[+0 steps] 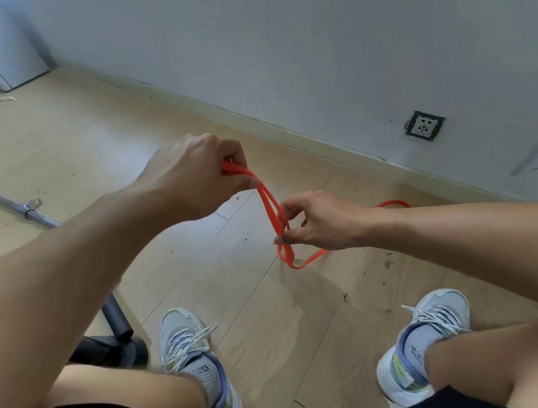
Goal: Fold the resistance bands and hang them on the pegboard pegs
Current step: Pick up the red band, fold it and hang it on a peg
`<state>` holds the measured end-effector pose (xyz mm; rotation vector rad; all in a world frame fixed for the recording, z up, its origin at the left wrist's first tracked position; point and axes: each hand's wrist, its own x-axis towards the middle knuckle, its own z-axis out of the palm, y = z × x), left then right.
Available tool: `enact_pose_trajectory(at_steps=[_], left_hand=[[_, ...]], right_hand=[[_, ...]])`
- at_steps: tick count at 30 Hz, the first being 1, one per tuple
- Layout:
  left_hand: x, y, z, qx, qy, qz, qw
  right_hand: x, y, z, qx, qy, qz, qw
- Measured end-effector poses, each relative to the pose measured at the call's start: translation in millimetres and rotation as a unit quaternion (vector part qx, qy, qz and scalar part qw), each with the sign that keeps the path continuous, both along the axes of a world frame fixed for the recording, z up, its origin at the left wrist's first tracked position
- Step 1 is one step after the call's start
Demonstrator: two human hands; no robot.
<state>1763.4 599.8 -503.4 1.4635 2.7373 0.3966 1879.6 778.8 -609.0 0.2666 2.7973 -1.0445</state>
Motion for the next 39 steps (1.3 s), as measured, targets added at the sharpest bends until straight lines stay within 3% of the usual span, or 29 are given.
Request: enact_pose_trajectory(at_steps=[3,8,10,12,15,20,33,39], left_hand=[[-3,-1,-1,-0.046,-0.032,0.027,0.998],[-13,-10,-14,-0.313,-0.071,0.041,0.946],[-9,-10,-21,-0.362,-0.085,0.038,0.928],[-5,-6,-27,-0.329,-0.133,0.026,0.935],[5,4,-31,-0.202,-0.187,-0.007,0.961],[12,14,-36,-0.096,-0.183,-0.019,0.978],[9,18,-37,-0.102,-0.086,-0.029,0.991],[11,17,-32,-0.034,-0.049,-0.046,0.997]], right_hand=[[0,2,-3,-0.028,0.015,-0.023,0.999],[1,6,2,-0.033,0.06,-0.059,0.996],[0,5,6,-0.025,0.092,-0.067,0.993],[0,2,9,-0.018,0.118,-0.059,0.991],[-2,-3,13,-0.006,0.142,-0.038,0.989],[-1,-5,16,-0.011,0.157,-0.038,0.987],[-3,0,16,-0.018,0.085,-0.028,0.996],[-9,10,16,0.017,0.057,-0.037,0.998]])
